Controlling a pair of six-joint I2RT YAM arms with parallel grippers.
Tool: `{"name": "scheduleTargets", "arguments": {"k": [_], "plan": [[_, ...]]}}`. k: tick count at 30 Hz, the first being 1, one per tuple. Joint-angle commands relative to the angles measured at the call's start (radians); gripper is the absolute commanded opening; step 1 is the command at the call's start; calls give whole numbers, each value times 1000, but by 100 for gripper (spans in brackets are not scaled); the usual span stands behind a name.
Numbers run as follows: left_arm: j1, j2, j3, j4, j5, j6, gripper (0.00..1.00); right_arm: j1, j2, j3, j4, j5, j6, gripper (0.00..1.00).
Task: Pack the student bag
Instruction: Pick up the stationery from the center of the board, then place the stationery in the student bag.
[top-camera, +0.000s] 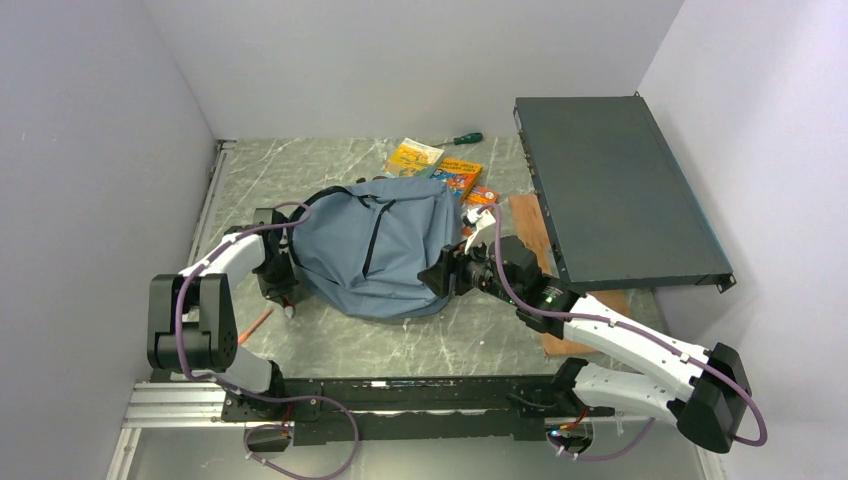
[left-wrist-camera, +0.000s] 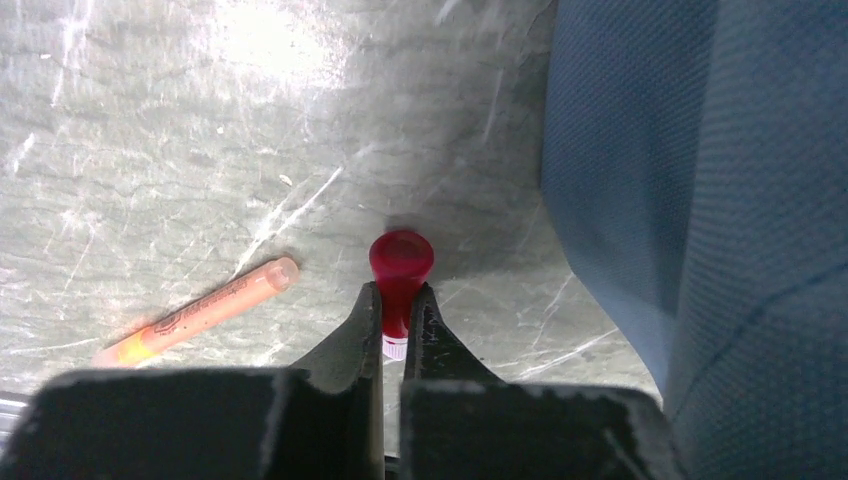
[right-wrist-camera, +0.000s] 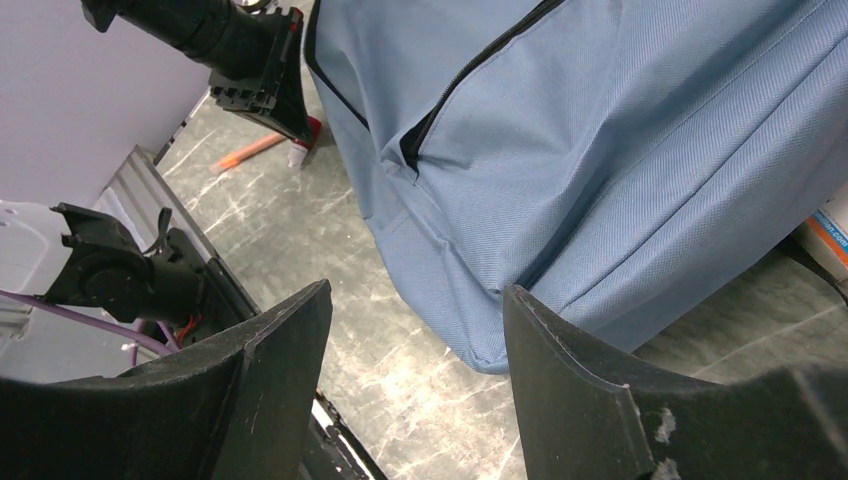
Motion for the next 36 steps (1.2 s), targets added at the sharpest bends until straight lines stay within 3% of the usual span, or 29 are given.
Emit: {"name": "scheduleTargets", "arguments": {"k": [1, 4, 7, 11, 14, 19, 25, 28, 36], "plan": [[-4, -84, 22, -54, 2, -34, 0, -1, -16, 3, 48, 5, 10, 66], [-4, -192, 44, -84, 50, -57, 0, -1, -17, 2, 38, 11, 5, 66], [-4, -326, 46, -46, 213, -104, 0, -1, -22, -5, 26, 17, 0, 66], [-66, -542, -56, 273, 464, -270, 0, -2, -30, -29, 34, 18, 4, 66], [-177, -587, -71, 463, 380, -288, 0, -4, -18, -28, 37, 22, 8, 66], [-262, -475, -4, 537, 211, -250, 0, -9, 2, 7, 24, 8, 12, 66], [-327, -323, -19, 720, 160, -292, 0, -11, -11, 17, 24, 28, 30, 66], [-372, -247, 4, 709, 95, -283, 0, -11, -21, 12, 3, 28, 42, 66], [-386, -92, 82, 607, 171, -294, 0, -13, -40, -1, -12, 57, 49, 66]]}}
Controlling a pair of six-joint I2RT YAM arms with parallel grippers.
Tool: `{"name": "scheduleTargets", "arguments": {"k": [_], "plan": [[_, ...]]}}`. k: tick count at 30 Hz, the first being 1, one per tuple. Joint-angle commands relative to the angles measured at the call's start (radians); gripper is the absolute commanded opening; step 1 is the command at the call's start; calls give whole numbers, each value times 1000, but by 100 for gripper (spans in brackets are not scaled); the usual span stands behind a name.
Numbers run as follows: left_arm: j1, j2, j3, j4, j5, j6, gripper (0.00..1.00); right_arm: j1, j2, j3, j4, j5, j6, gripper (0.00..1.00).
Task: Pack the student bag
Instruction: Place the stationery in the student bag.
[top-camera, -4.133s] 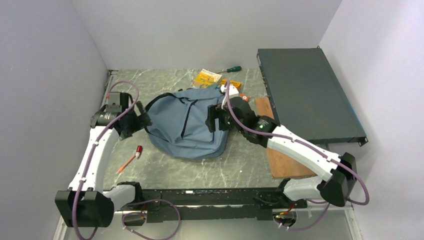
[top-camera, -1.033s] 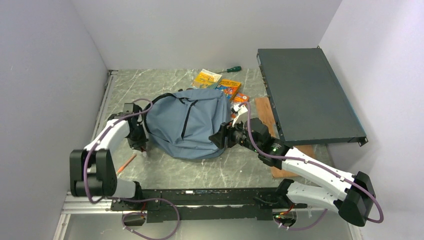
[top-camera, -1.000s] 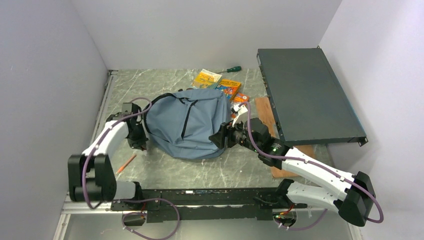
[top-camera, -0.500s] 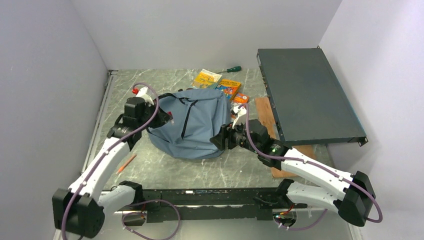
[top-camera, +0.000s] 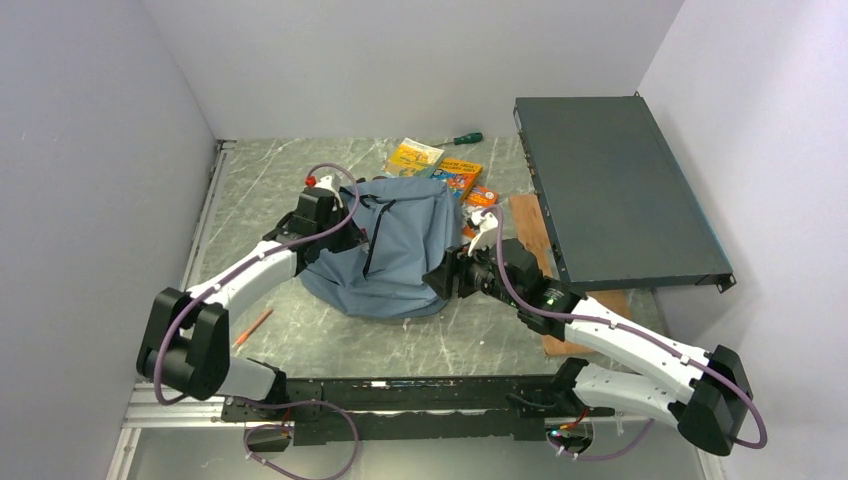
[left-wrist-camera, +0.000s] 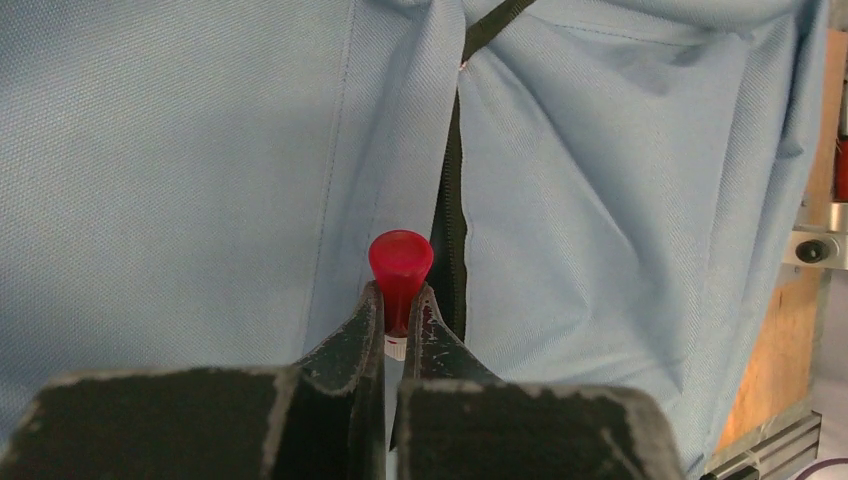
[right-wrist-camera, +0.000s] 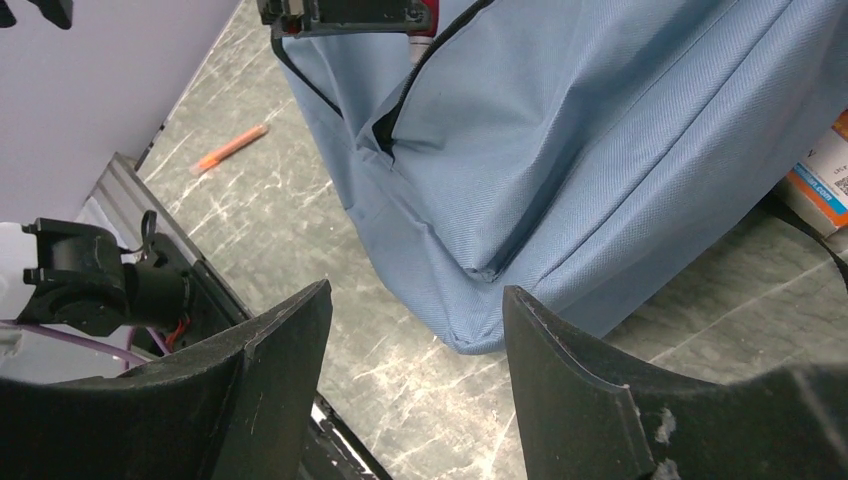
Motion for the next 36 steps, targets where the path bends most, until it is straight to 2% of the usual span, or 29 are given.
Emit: {"name": "scheduleTargets", "arguments": {"k": [1, 3, 7, 11, 15, 19, 23, 26, 29, 36], "plan": [[-3, 49, 81, -41, 22, -17, 0, -4, -27, 25, 15, 28, 11, 66], [-3, 61, 76, -32, 46, -21, 0, -4, -17, 29, 19, 23, 10, 65], [-3, 105, 98, -24, 190, -2, 0, -4, -2, 46, 17, 13, 8, 65], [-3, 209, 180, -110, 360, 29, 0, -4, -6, 40, 27, 12, 14, 65], [1, 258, 207, -145, 467, -2, 0, -4, -8, 39, 21, 12, 14, 65], [9, 277, 215, -124, 569, -21, 15, -4, -11, 40, 19, 13, 14, 65], [12, 277, 283, -260, 481, 34, 33, -4, -8, 42, 21, 9, 14, 64], [16, 254, 325, -341, 396, 77, 41, -4, -5, 50, 16, 9, 11, 64], [17, 228, 355, -411, 324, 117, 46, -4, -3, 49, 21, 9, 12, 64], [37, 130, 369, -531, 198, 196, 50, -4, 14, 46, 30, -25, 19, 63]]}}
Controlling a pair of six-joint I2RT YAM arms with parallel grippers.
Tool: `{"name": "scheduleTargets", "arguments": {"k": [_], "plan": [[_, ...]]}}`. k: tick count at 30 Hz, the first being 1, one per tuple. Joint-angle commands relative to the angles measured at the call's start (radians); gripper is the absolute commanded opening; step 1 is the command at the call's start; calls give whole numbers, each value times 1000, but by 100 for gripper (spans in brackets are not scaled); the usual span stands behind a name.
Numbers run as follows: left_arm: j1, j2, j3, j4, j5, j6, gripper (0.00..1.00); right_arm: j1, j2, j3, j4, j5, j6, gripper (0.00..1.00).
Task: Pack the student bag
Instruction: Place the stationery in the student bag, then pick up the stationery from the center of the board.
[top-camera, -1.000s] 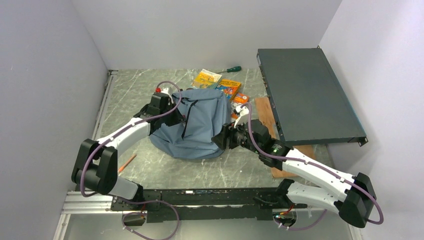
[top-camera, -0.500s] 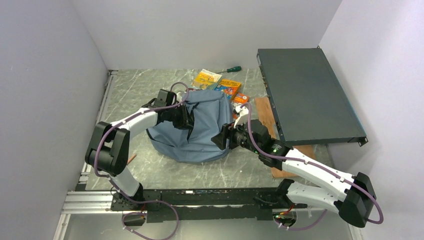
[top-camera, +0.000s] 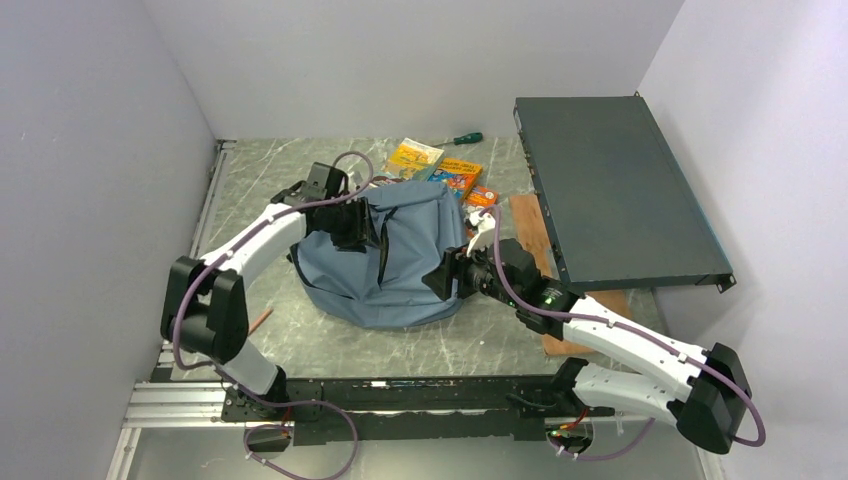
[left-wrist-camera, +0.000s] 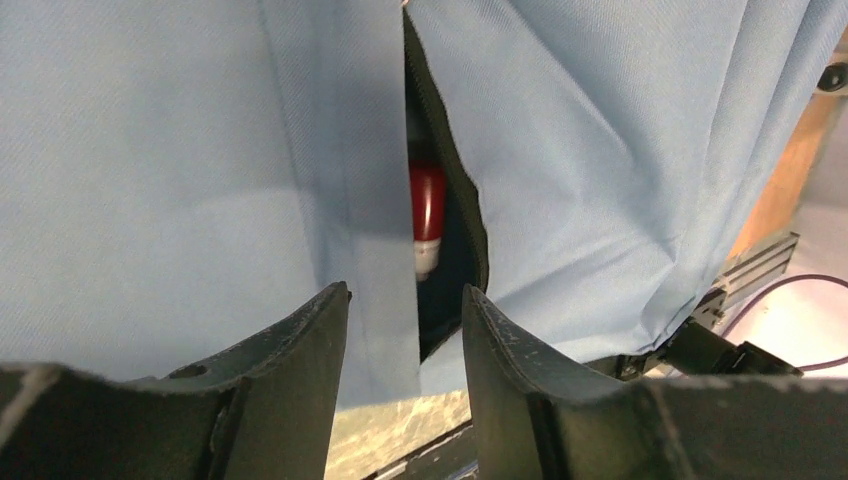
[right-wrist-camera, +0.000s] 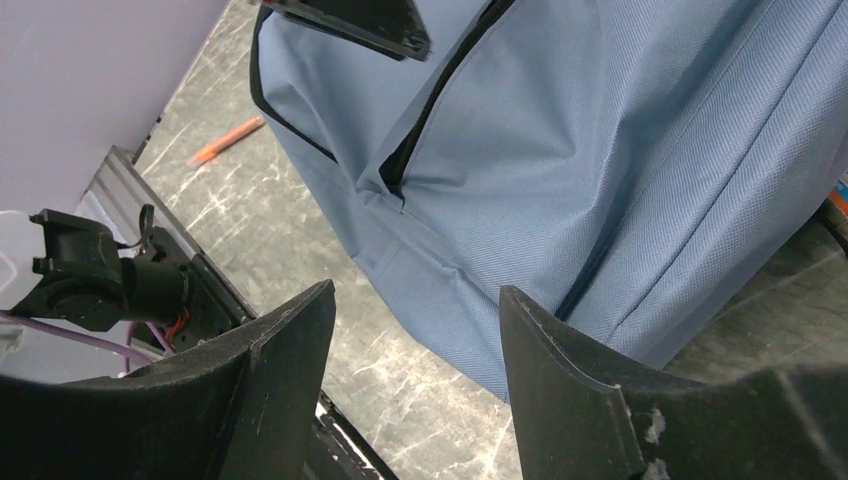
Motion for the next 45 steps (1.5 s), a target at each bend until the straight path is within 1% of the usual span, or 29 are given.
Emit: {"name": "scheduleTargets", "arguments": {"k": [1, 2, 3, 4, 5, 8, 11, 13, 14, 16, 21, 24, 26, 29, 30, 34, 39, 42, 45], "plan": [[24, -132, 25, -100, -106, 77, 52, -3, 10, 44, 38, -19, 8, 63], [34, -177, 13, -105, -122, 81, 62, -4, 12, 42, 39, -19, 7, 63], [46, -214, -5, -106, -131, 82, 85, -4, 13, 40, 41, -19, 6, 63], [62, -253, -24, -107, -142, 81, 98, -4, 11, 37, 45, -19, 4, 63], [79, -298, -43, -108, -153, 79, 99, -4, 13, 36, 47, -19, 3, 63], [165, -435, -118, -124, -195, 69, 100, -4, 15, 29, 47, -23, -3, 63], [278, -551, -172, -180, -256, 28, 100, -4, 13, 18, 72, -25, -4, 63], [344, -618, -209, -240, -311, -44, 100, -4, 13, 10, 82, -31, -5, 63], [398, -648, -228, -268, -333, -103, 100, -4, 14, 9, 85, -34, -5, 63], [463, -690, -265, -316, -376, -200, 100, -4, 16, 7, 89, -39, -8, 63], [618, -661, -306, -425, -439, -213, 100, -4, 12, 2, 99, -48, -13, 63], [732, -653, -376, -371, -431, -197, 100, -4, -2, -13, 108, -47, -11, 63], [816, -641, -423, -332, -397, -203, 100, -4, -14, -27, 124, -43, -7, 63], [944, -611, -491, -318, -270, -253, 100, -4, -22, -37, 125, -39, -8, 63], [985, -605, -508, -321, -247, -275, 100, -4, -24, -38, 123, -38, -10, 63], [1053, -643, -565, -316, -234, -396, 100, -4, -38, -49, 121, -28, -25, 63], [1074, -706, -595, -294, -242, -527, 100, -5, -47, -48, 108, -19, -45, 63], [1075, -694, -604, -282, -234, -582, 100, -7, -51, -49, 104, -16, -56, 63], [1077, -644, -621, -278, -181, -652, 100, -7, -54, -53, 111, -14, -61, 63]]}}
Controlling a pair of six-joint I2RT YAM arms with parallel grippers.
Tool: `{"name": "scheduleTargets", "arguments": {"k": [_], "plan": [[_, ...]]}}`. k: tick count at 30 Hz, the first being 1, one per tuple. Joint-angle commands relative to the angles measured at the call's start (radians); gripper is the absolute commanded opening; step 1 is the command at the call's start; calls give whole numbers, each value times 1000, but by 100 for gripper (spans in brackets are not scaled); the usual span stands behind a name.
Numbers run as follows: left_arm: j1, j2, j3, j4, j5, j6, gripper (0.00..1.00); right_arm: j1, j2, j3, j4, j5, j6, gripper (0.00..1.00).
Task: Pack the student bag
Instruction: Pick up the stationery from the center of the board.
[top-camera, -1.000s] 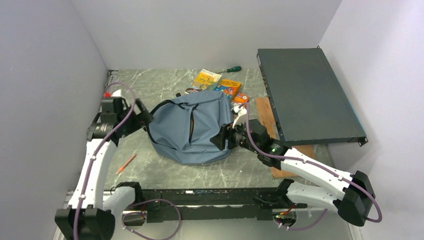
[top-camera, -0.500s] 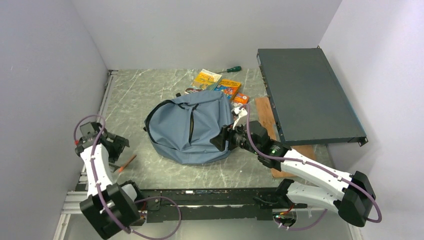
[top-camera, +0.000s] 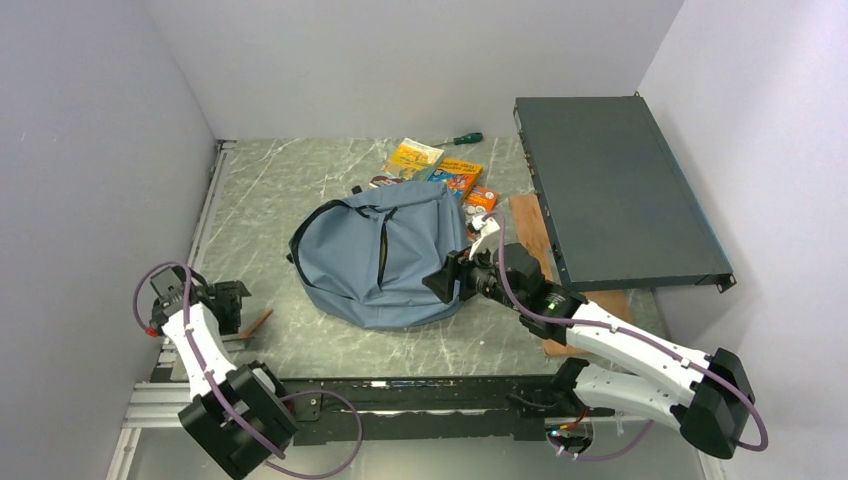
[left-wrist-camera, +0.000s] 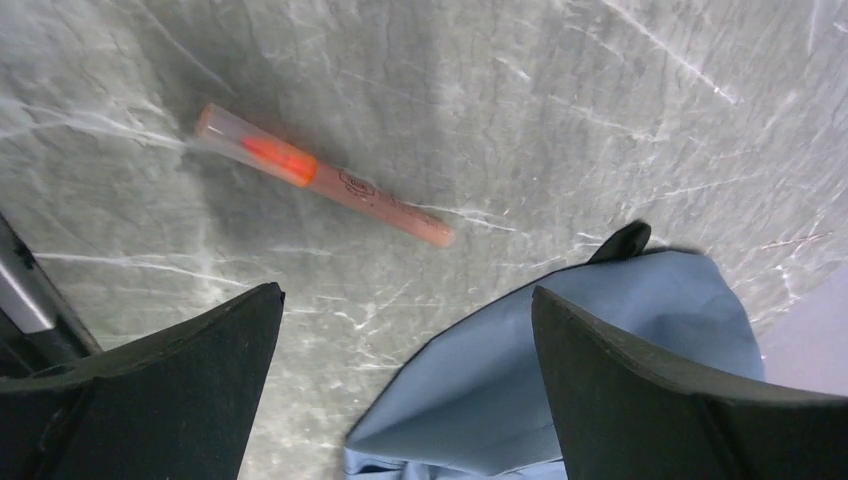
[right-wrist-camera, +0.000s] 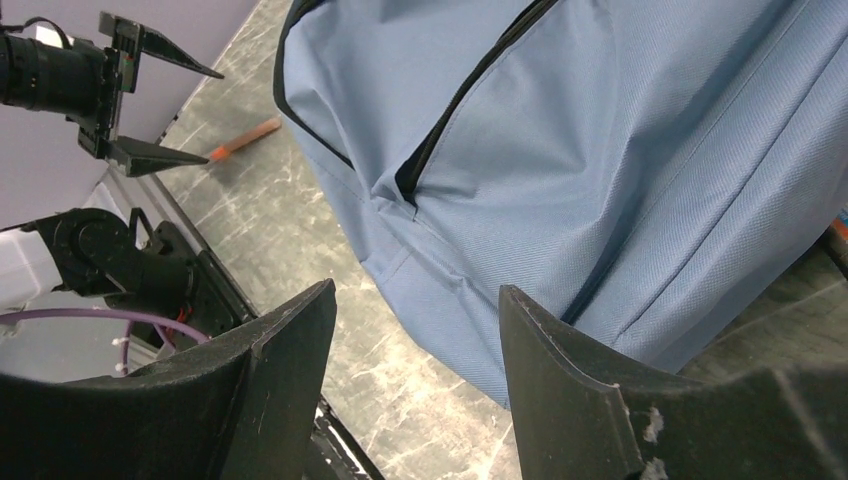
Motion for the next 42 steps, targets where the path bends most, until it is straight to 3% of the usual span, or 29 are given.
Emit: {"name": "scheduleTargets", "arguments": {"k": [1, 5, 10, 23, 29, 33, 37, 42], "plan": [[10, 50, -35, 36, 98, -157, 98, -7, -23, -5, 43, 13, -28, 63], [8, 97, -50, 34, 169, -233, 97, -9, -22, -2, 52, 7, -26, 63], [9, 227, -6, -34, 180, -220, 92, -10, -15, -10, 77, -1, -15, 63], [10, 328, 27, 53, 20, -329, 83, -13, -11, -5, 69, 3, -21, 63], [11, 385, 42, 66, -52, -337, 72, -15, -2, 3, 71, -1, -19, 63], [9, 402, 24, 102, -48, -338, 59, -16, 1, 11, 65, -1, -21, 62], [11, 419, 19, 119, -70, -328, 57, -16, 1, 13, 62, 2, -21, 62], [9, 441, 26, 130, -101, -304, 41, -16, 2, 16, 59, 2, -19, 62]]}}
